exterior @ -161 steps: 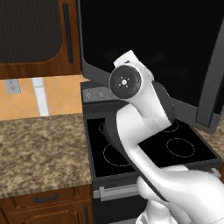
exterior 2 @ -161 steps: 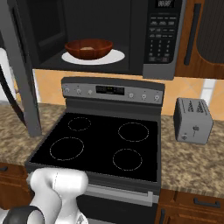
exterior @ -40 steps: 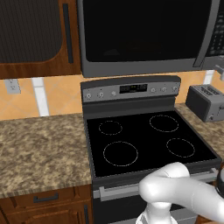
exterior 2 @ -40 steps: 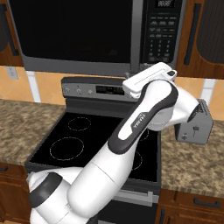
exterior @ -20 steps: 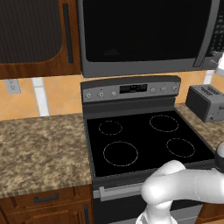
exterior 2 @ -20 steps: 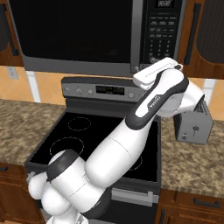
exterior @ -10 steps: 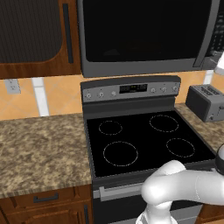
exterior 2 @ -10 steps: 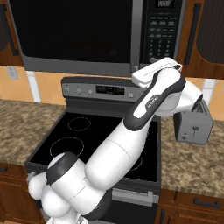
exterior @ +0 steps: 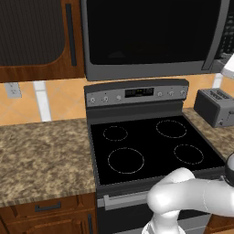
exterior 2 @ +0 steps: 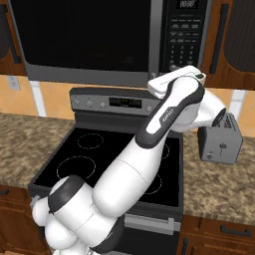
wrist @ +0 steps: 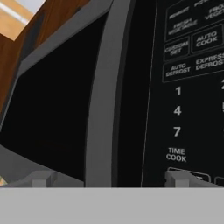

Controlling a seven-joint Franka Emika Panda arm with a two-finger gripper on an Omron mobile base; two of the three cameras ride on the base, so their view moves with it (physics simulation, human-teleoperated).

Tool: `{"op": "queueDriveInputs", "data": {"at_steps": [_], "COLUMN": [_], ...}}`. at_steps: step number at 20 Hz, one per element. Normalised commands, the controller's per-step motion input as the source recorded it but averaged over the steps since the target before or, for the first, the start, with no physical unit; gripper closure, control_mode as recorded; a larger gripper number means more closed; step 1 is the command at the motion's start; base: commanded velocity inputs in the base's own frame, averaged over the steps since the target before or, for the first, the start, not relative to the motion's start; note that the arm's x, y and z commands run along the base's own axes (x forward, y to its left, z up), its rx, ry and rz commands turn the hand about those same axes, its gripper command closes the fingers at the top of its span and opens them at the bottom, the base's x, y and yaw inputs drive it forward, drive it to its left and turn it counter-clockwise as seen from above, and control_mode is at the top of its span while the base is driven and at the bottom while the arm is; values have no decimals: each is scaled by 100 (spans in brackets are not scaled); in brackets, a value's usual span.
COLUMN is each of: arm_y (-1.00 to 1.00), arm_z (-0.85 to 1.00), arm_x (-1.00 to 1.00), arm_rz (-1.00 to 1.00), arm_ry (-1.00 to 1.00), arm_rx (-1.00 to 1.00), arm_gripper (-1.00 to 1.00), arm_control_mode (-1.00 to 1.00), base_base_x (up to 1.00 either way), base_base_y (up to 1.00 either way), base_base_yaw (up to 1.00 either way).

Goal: Pick the sweet potato from the sink and place it in the bowl. Then pick the bowl and place it in the microwave. Then close the microwave door and press the start button.

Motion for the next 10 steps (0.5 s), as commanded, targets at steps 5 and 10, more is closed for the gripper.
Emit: {"op": "queueDriveInputs", "data": {"at_steps": [5,10], "arm_y": [0,1], "arm_z": [0,0], "arm_x": [13,-34], "arm_rz": [-1,0], "arm_ry": [0,0], "arm_rx": [0,0], "arm_gripper": [-100,-100], "arm_control_mode": [-100,-100], "base_base_x": [0,0], "base_base_y": [0,0], "base_base_yaw": [0,0]}}
